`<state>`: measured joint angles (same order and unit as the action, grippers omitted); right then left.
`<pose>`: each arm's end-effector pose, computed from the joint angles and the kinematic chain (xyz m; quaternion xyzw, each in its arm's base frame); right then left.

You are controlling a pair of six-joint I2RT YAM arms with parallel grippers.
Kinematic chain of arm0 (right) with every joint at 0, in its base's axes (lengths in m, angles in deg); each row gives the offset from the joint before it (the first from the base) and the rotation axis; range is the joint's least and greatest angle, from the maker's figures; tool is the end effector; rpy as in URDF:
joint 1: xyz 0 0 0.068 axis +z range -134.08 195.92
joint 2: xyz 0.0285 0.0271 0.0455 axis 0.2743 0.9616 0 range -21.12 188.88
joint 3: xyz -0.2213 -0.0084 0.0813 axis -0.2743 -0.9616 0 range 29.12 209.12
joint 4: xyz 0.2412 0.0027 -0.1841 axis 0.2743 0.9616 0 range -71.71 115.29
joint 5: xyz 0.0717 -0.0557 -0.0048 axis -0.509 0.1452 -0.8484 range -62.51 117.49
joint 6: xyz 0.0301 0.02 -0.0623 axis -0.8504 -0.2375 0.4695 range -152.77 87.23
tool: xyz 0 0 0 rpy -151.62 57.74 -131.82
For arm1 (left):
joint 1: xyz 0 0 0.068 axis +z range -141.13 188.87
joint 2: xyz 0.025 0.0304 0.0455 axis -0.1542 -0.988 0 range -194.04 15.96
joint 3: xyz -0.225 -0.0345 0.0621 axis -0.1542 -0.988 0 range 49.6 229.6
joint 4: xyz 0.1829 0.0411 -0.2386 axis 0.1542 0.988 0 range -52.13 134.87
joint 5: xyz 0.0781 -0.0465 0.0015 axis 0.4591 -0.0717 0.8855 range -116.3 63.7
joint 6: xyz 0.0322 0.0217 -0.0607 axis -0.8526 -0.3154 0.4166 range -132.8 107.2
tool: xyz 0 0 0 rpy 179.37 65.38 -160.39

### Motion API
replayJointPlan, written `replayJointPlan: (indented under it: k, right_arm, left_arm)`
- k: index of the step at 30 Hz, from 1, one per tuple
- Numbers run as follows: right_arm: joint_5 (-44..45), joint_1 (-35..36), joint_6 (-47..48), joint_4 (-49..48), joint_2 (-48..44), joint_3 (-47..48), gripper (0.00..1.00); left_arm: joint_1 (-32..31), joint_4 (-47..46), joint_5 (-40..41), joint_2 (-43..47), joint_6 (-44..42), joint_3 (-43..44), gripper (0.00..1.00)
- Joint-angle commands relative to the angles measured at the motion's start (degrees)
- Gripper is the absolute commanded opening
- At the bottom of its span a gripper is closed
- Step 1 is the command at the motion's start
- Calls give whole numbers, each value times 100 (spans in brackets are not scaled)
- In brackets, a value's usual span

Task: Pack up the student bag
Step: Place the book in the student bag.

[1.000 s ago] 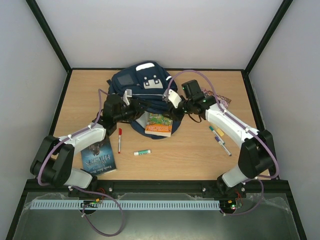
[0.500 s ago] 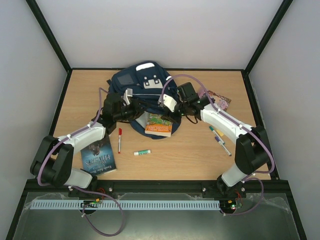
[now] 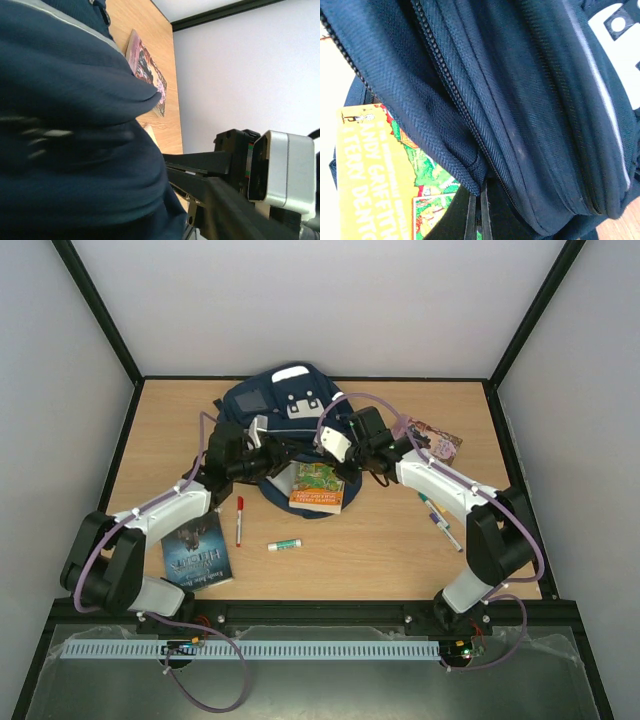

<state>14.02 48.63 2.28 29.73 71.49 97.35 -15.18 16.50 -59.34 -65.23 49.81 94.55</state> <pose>0.3507 0.2416 0.1969 -0.5372 0.7043 0.0952 0.4542 0.3284 -0.1821 0.1821 -0.0873 0.7746 -0.5650 0.2705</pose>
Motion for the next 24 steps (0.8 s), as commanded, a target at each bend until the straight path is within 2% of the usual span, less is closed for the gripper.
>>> replayJointPlan:
  k: [1, 5, 10, 13, 18, 24]
  right_arm:
    - [101, 29, -97, 127, -392, 133, 1]
    - [255, 32, -377, 452, -400, 481, 1]
    - [327, 61, -919, 1004, -56, 1188, 1]
    - [330, 154, -1220, 1294, -30, 1526, 1]
    - [417, 277, -1478, 1316, -221, 1451, 1]
    - [417, 280, -1570, 1405, -311, 1370, 1]
  left_arm:
    - [59, 864, 190, 153, -704, 403, 62]
    - [21, 1511, 411, 685, -1178, 28, 74]
    - [-303, 2439, 1274, 1821, -2020, -551, 76]
    - [-378, 2907, 1587, 2146, -2030, -793, 76]
    - [-398, 2055, 1216, 2285, -1696, -1536, 70]
    - [-397, 928, 816, 1283, -1537, -1473, 65]
